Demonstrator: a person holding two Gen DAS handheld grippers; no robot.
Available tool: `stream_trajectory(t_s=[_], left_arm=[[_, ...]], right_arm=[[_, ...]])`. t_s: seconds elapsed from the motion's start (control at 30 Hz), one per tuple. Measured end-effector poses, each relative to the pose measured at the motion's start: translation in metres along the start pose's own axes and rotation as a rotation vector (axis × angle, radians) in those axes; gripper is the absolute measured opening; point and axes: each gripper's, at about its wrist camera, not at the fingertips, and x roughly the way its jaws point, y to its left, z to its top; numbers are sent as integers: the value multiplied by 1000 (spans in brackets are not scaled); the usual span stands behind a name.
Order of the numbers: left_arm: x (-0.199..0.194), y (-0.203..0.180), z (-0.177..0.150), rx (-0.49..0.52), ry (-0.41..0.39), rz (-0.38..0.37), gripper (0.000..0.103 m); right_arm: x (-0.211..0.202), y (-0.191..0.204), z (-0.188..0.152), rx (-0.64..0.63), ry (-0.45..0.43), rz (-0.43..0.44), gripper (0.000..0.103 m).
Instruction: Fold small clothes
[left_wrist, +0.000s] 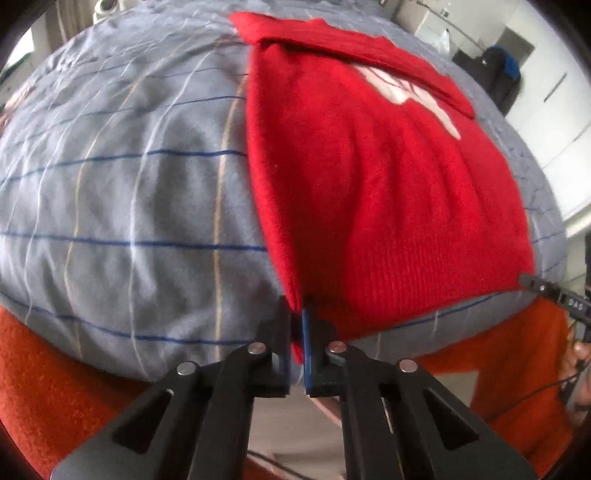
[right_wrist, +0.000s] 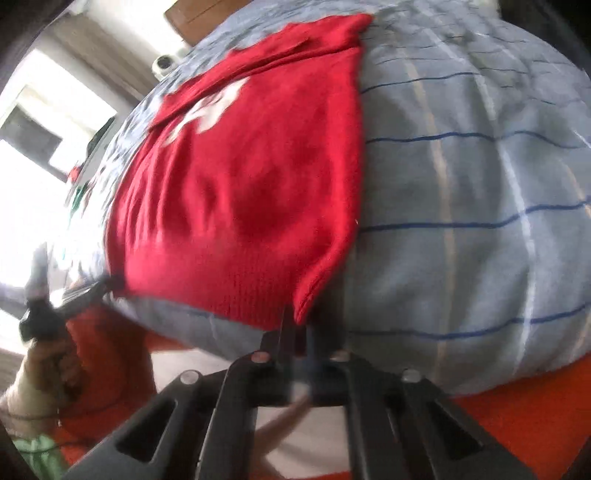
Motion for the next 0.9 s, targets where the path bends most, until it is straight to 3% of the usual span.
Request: stream_trajectory(t_s=[0.1, 0.27, 0.47, 0.57, 0.63, 0.77, 0.9], left_arm=[[-5, 7, -3, -17, -6, -22, 2], [-14, 10, 2, -26, -8, -49, 2], [-69, 27, 31, -47, -148, -162, 2], [-74, 26, 76, -33, -234, -186, 2], [-66, 26, 120, -2, -292, -171, 2], [-39, 27, 200, 6, -338, -140, 2], [1, 30, 283, 0, -361, -80, 2]], right_arm=[[-16, -4, -3, -11, -20, -54, 4], [-17, -5, 0, 21, -43, -32, 4], [-58, 7, 29, -6, -227, 48, 4], [-68, 14, 64, -51, -303, 56, 4], [-60, 22, 105, -79, -341, 61, 4], [-41, 27, 184, -130, -397, 47, 4], [-3, 16, 272, -88, -402, 54, 4]])
